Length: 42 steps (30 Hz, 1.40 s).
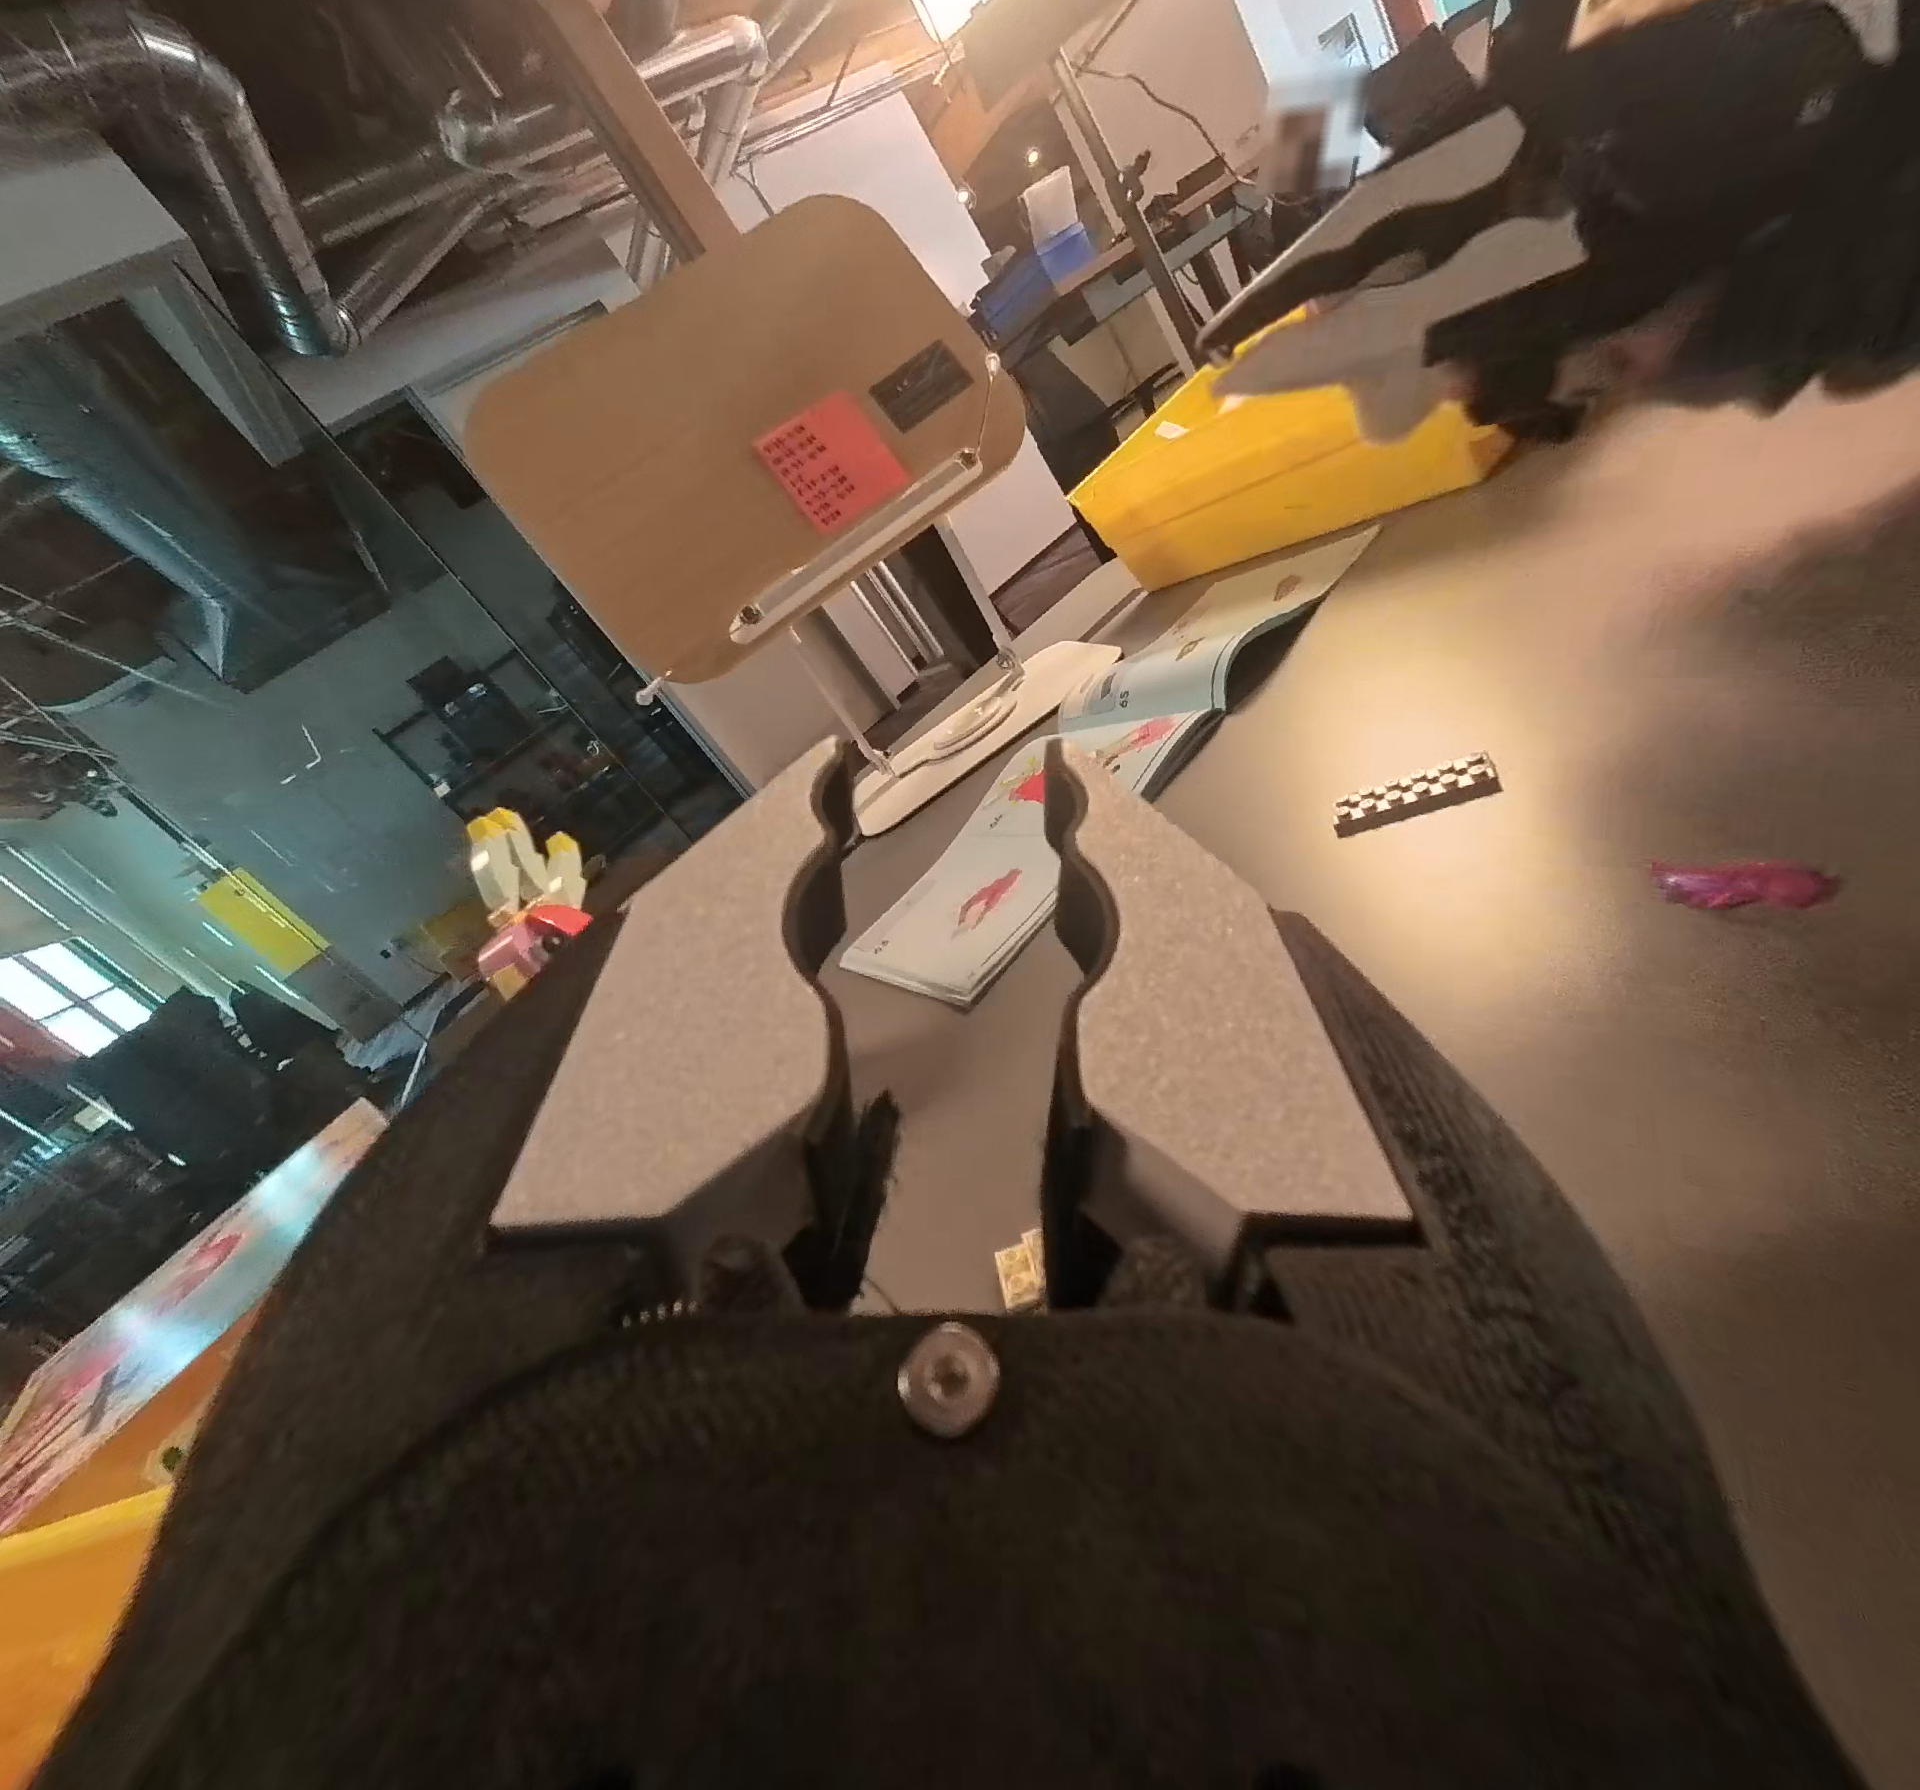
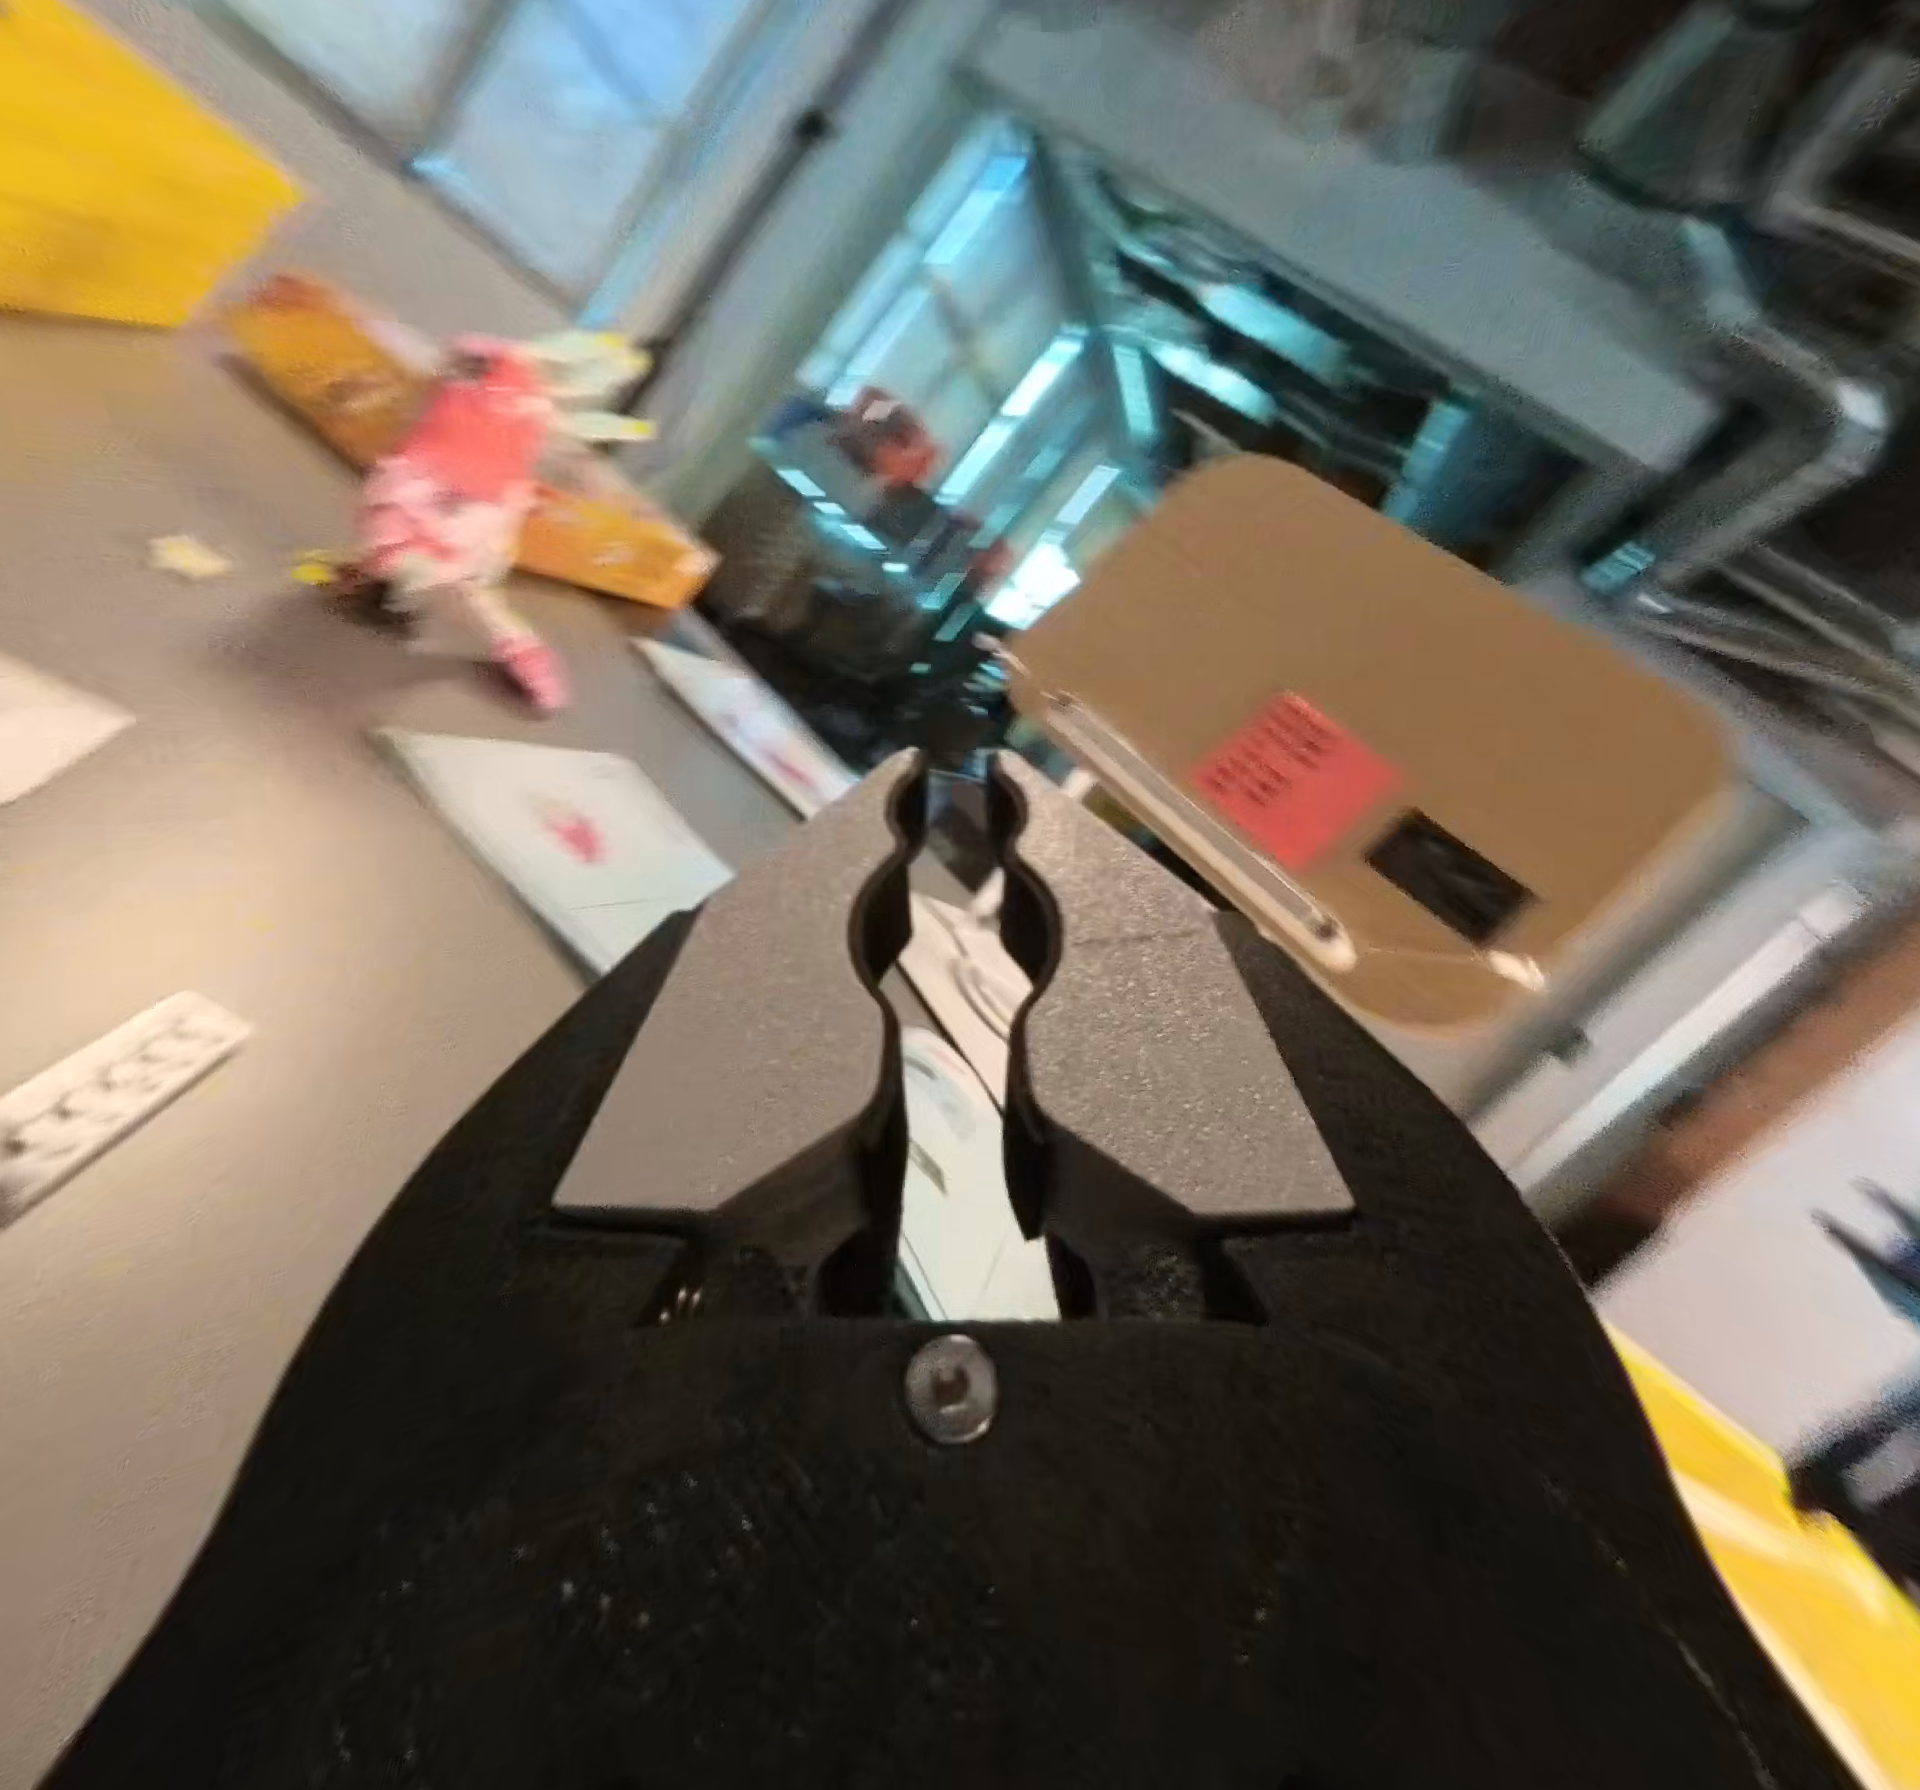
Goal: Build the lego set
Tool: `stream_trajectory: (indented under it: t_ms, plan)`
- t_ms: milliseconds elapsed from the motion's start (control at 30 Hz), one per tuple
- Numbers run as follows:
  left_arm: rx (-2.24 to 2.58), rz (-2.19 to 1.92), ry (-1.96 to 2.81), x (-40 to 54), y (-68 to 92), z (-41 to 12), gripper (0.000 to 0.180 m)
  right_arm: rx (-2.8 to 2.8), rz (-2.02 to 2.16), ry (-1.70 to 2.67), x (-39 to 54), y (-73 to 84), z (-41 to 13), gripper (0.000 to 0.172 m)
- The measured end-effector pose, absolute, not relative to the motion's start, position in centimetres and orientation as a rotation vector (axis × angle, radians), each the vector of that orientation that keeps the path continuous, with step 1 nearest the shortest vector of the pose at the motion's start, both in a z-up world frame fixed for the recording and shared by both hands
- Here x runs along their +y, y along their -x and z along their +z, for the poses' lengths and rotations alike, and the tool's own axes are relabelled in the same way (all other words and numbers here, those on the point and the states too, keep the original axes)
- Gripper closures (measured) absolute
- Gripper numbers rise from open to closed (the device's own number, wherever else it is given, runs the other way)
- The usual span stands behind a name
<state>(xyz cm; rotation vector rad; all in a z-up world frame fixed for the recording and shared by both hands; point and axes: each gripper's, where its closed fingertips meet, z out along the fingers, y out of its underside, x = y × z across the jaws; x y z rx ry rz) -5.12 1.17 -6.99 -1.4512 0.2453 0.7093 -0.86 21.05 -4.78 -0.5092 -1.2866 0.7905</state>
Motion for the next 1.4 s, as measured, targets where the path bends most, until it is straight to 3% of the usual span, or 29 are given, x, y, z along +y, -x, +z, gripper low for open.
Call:
stream_trajectory:
  t_ms: [133,500,767,967,1100,1200,1400]
  plan:
    - [0.249,0.691,1.448,1.0,4.9,-6.8,0.15,-1.083,0.635,0.789,26.6,1.7,-6.2,0.172]
    - [0.23,0.762,1.395,-0.4,5.0,-5.6,0.151,-1.079,0.484,0.819,28.4,1.6,-7.3,0.172]
    - [-0.253,0.687,1.883,-12.0,13.4,-1.0,0.146,-1.051,0.513,0.869,29.2,1.7,-7.4,0.172]
    - [-0.72,0.504,2.479,-22.2,22.1,-7.9,0.161,-1.083,0.533,0.844,28.4,2.1,-7.5,0.172]
    - [-0.988,0.29,2.711,-25.6,23.4,-12.5,0.159,-1.102,0.52,0.831,28.2,2.3,-7.7,0.172]
    - [-1.157,0.166,2.759,-26.7,24.4,-14.9,0.18,-1.101,0.522,0.836,28.3,2.3,-7.7,0.172]
    - [-1.38,-0.07,2.745,-26.8,24.2,-17.8,0.177,-1.103,0.538,0.843,28.3,2.3,-7.8,0.172]
